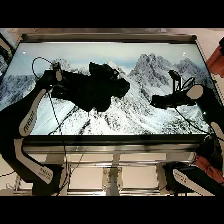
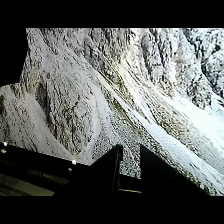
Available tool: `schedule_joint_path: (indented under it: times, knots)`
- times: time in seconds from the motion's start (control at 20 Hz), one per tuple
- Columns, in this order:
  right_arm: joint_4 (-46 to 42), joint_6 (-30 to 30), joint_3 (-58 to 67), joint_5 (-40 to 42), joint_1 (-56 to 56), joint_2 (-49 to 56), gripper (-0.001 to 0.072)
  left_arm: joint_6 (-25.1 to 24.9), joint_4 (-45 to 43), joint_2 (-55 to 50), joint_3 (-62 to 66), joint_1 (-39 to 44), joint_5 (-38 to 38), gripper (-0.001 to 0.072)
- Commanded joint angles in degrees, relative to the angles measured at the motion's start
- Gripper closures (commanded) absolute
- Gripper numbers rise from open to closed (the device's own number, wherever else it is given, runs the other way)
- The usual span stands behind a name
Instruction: Fold the clothes and pants, and hang the long-sleeved shirts on hangers.
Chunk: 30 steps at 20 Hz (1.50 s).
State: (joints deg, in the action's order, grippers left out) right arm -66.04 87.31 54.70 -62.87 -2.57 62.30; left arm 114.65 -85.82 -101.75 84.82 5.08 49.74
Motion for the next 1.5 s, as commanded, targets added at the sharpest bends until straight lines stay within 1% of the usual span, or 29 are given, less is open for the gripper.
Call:
schedule_joint_path:
  times: [0.0,0.05,0.1,0.2,0.25,0.35,0.4,0.45,0.5,0.55,0.6,0.65,0.7,0.75,0.85,0.95,1.0,1.05,1.15,1.25,1.35,1.45]
  knots:
    - [0.00,0.00,0.00,0.09,0.02,0.00,0.0555,0.63,1.09,-0.11,0.07,-0.90,0.00,0.0403]
    - [0.00,0.00,0.00,0.11,0.02,0.00,0.0555,0.63,1.09,-0.15,0.04,-0.76,0.00,0.0515]
    - [0.00,0.00,0.00,0.33,0.02,0.00,0.0555,0.61,1.07,-0.15,0.04,-0.46,0.00,0.0607]
    - [0.00,-0.07,0.00,1.09,0.02,0.02,0.0555,0.22,2.16,-0.15,0.04,-0.13,0.28,0.0649]
    - [0.00,-0.70,0.00,1.51,0.02,0.02,0.0555,-0.92,3.15,-0.13,0.04,-0.13,0.59,0.0671]
    - [0.17,-1.55,0.00,3.15,0.00,0.04,0.0554,-3.85,4.92,0.24,0.07,-0.35,2.03,0.0673]
    - [0.50,-2.51,0.02,4.07,0.00,0.24,0.0515,-5.25,4.90,0.94,0.07,-0.83,2.89,0.0673]
    - [1.57,-3.45,0.07,4.55,0.02,0.81,0.0418,-6.40,4.87,2.14,0.07,-1.62,3.48,0.0673]
    - [3.89,-5.31,0.07,5.03,0.00,1.86,0.0344,-7.89,4.87,3.96,0.07,-2.73,4.02,0.0673]
    - [6.29,-6.56,0.07,5.70,-0.37,3.19,0.0323,-9.38,4.87,6.21,0.07,-4.07,4.76,0.0673]
    - [8.68,-7.89,0.07,7.04,-1.14,4.72,0.0322,-12.48,4.76,9.05,0.07,-5.62,6.12,0.0673]
    - [10.95,-9.03,0.07,9.51,-2.23,6.60,0.0278,-14.91,3.80,12.26,0.07,-7.43,7.91,0.0673]
    - [12.66,-9.05,0.15,12.74,-3.30,8.46,0.0250,-15.74,1.57,15.15,0.07,-9.18,9.70,0.0673]
    - [14.97,-9.03,0.20,16.81,-4.24,10.49,0.0250,-15.91,-1.33,18.03,0.07,-11.04,11.28,0.0673]
    - [22.88,-9.46,0.50,23.23,-5.27,14.67,0.0250,-15.93,-7.54,23.19,0.07,-15.10,14.29,0.0673]
    - [32.65,-11.89,2.69,24.76,-5.68,19.67,0.0250,-16.31,-9.11,26.10,0.04,-19.10,16.31,0.0673]
    - [36.11,-12.11,4.42,24.76,-6.25,22.47,0.0250,-16.79,-9.14,26.86,0.04,-21.05,17.51,0.0672]
    - [37.83,-12.04,6.05,24.94,-7.06,24.87,0.0250,-18.29,-9.11,27.10,0.02,-22.75,19.06,0.0673]
    - [39.65,-11.89,9.57,26.34,-9.05,29.11,0.0251,-20.39,-9.11,27.02,-0.39,-25.42,21.62,0.0673]
    - [39.85,-9.94,13.14,27.87,-10.64,32.50,0.0252,-20.90,-9.09,27.02,-1.49,-27.26,22.23,0.0673]
    - [39.82,-7.32,16.44,28.63,-11.37,35.36,0.0252,-21.09,-9.11,27.02,-2.62,-28.33,22.36,0.0673]
    - [37.73,-2.27,18.82,28.63,-11.39,37.44,0.0253,-21.40,-9.14,27.02,-3.34,-28.63,22.34,0.0673]
